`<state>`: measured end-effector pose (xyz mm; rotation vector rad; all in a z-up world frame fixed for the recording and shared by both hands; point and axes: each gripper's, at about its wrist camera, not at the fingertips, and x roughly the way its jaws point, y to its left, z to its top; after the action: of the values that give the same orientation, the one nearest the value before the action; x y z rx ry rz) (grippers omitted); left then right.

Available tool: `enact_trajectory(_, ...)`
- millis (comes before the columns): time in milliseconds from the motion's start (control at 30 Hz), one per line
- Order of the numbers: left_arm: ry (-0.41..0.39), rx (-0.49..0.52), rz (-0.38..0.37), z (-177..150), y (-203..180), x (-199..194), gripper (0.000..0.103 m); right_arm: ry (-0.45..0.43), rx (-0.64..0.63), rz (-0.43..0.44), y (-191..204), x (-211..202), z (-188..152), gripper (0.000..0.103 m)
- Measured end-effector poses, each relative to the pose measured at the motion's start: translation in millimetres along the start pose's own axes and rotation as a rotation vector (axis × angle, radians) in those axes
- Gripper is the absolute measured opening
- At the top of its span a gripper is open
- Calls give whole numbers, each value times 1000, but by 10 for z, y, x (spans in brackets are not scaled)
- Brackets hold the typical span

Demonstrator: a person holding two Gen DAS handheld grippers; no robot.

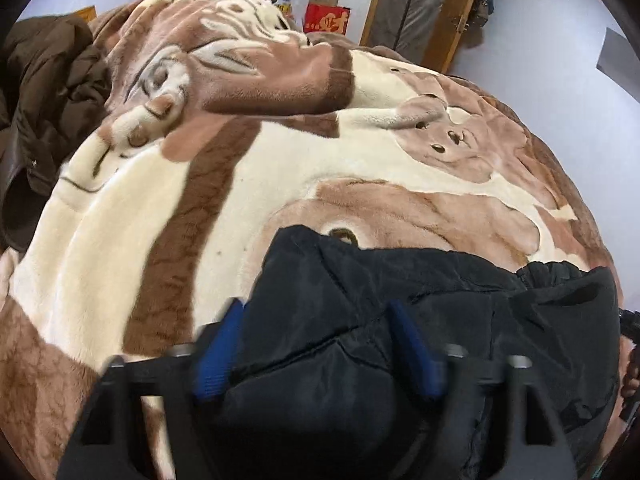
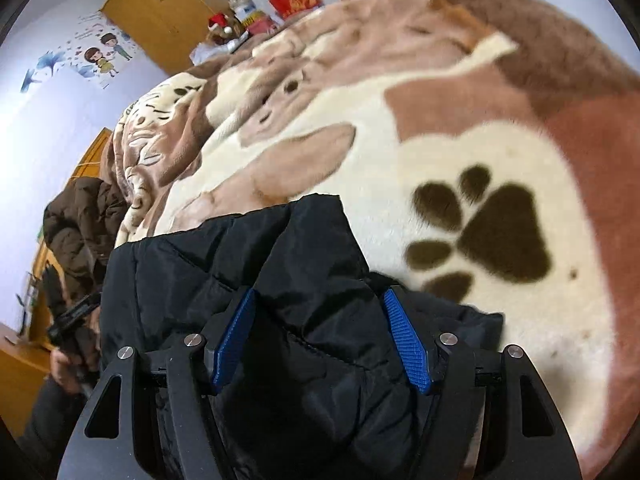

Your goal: Fold large clothes

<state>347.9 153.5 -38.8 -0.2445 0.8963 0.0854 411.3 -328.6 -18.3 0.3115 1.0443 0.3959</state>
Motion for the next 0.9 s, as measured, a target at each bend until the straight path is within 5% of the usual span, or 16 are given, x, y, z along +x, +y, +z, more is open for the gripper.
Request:
enact_trajectory(33,-7,-6,5,13,-2,1,49,-21,-12,-27,28,-40,1,16)
enact_trajectory(133,-56,-44,16,70,25,-16,41,-97,-45,-125,142,-131,28,13)
enact_trajectory(333,-21,-34,97,42,-20,425,41,-17,-66,-283,60,428,6,13)
enact_trajectory(600,-18,-24,164,-35,-81,626,48,8,-127,-381,56,647,-72,15)
enact_trajectory(733,-29,-50,147,51,0,377,54,-36,-124,-393,119,370,-39,20)
enact_trajectory(900,-134,-91,145,167,142,-132,64,-205,-148,-366,406,-290,-49,28)
